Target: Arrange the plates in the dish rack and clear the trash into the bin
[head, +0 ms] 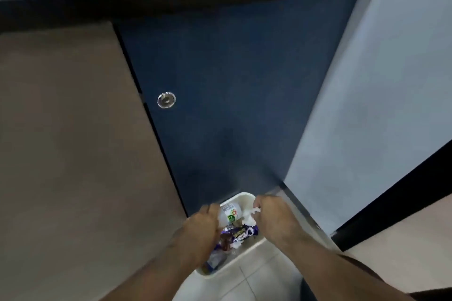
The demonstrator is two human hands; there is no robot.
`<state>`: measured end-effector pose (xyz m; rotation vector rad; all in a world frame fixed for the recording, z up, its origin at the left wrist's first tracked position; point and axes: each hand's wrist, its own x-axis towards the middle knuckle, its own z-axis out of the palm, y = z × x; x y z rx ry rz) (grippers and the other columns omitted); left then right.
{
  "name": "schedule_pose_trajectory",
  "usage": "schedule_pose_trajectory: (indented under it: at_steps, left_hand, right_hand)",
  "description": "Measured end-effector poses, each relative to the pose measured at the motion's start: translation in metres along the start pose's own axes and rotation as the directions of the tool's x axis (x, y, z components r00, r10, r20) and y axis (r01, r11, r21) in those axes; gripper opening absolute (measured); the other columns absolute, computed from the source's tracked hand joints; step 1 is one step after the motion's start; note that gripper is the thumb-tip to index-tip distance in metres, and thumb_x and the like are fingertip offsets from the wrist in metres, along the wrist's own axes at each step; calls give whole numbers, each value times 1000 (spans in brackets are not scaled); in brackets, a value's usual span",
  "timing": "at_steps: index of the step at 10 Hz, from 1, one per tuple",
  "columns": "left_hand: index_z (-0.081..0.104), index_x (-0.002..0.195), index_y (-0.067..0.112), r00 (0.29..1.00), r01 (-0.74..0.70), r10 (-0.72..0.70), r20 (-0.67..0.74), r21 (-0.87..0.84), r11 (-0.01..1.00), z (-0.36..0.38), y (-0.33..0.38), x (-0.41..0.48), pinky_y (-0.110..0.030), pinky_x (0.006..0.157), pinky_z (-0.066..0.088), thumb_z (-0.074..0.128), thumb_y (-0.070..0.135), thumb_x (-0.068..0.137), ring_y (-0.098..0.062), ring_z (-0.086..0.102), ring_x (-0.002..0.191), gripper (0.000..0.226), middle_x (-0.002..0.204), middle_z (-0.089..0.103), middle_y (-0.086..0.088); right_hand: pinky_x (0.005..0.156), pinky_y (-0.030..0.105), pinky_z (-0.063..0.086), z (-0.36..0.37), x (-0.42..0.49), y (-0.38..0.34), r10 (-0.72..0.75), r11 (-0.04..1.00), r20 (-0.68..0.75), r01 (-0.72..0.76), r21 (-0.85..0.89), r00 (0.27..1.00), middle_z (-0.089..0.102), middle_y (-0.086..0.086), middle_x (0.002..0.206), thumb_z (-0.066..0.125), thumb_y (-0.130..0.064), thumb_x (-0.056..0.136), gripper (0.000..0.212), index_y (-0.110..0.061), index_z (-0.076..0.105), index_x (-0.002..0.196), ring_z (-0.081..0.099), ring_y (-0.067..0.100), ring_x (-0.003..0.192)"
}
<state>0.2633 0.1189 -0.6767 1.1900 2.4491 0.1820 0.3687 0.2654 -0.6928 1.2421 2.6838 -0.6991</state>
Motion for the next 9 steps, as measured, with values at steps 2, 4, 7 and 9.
schedule_pose_trajectory:
  at_steps: [2,4,7,9]
  left_hand:
    - [35,131,19,997,69,-67,-24,101,993,92,-32,46,-32,86,44,47,28,95,-24,58,109,39,124,56,-2]
    - [37,129,18,997,53,-41,-70,177,983,126,-45,69,-32,90,46,46,33,96,-24,57,110,37,126,54,-2]
    - [37,138,30,985,-41,68,-156,170,985,128,-36,67,-31,105,35,33,67,90,-14,37,127,61,139,37,9]
    - [37,137,27,974,-86,103,-200,92,992,70,-14,46,-36,103,37,30,60,94,-18,38,124,54,141,37,7]
  right_hand:
    - [67,27,44,83,61,15,-14,999,42,15,-28,999,66,5,95,57,-10,90,10,-17,65,91,61,24,84]
    - [82,36,54,130,91,30,-121,986,141,135,-95,983,71,6,99,57,-11,79,21,-15,70,96,64,26,89]
    - [97,34,50,71,81,34,-165,985,108,170,-36,980,62,4,129,57,-22,94,33,-23,64,126,62,24,113]
    - [104,32,43,21,53,14,-239,971,51,240,-16,970,50,-5,141,55,-31,96,42,-27,53,137,51,18,124]
